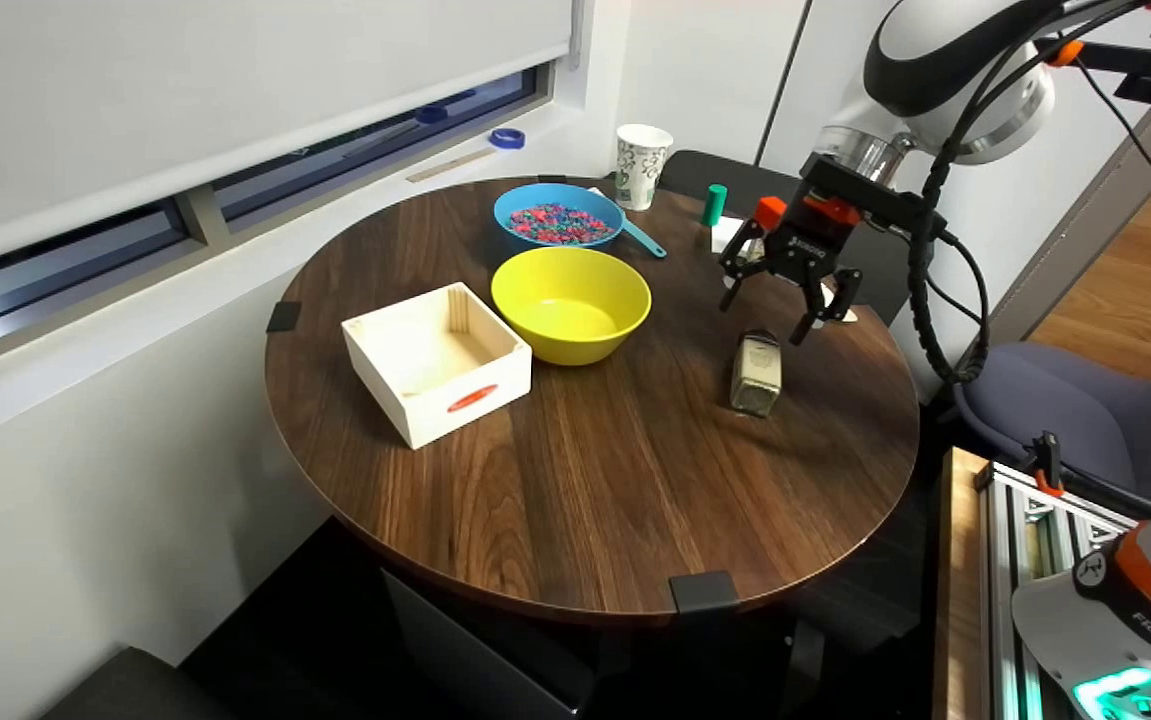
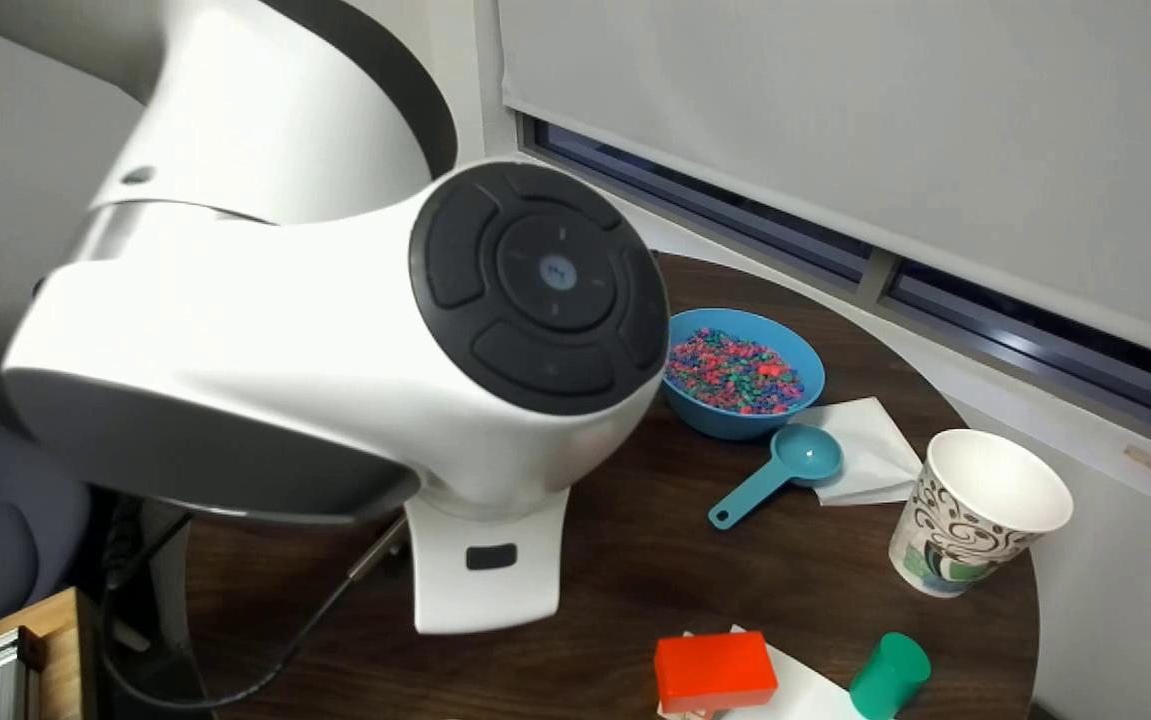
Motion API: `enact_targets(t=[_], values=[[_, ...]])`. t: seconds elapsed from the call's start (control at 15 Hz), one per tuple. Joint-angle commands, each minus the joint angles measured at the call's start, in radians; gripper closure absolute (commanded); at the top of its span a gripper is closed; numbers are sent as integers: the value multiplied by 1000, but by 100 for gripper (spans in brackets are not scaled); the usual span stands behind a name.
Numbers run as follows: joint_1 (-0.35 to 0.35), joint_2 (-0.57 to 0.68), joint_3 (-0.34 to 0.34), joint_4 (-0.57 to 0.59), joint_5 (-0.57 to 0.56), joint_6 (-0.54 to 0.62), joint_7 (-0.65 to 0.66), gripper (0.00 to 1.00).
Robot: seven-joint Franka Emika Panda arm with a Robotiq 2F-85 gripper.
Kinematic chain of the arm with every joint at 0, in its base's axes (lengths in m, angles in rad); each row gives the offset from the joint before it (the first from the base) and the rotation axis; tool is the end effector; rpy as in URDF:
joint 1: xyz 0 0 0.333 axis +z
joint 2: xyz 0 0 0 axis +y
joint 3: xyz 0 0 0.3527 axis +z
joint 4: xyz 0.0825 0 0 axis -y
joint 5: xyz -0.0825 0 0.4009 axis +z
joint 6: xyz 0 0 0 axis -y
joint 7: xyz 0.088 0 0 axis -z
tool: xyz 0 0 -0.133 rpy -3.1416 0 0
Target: Pick up the spice bottle with a brown lid and put it the right way up on the table
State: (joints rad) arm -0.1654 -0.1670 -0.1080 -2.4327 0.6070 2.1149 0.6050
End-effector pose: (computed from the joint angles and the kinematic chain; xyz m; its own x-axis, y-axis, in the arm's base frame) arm 0.4518 -0.0862 0.3661 0.3473 -0.8258 -0.4444 -0.9340 -0.2622 -0.2428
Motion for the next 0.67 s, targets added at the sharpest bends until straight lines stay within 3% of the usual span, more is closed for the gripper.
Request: enact_targets(t=[0.0, 0.2, 0.27, 0.4, 0.6], values=[[10, 39, -15, 23, 46, -53, -43, 0], [9, 52, -14, 31, 57, -91, -61, 4], [8, 54, -13, 34, 53, -100, -62, 25], [6, 58, -11, 39, 32, -115, -54, 29], [6, 56, -6, 44, 1, -115, -44, 54]])
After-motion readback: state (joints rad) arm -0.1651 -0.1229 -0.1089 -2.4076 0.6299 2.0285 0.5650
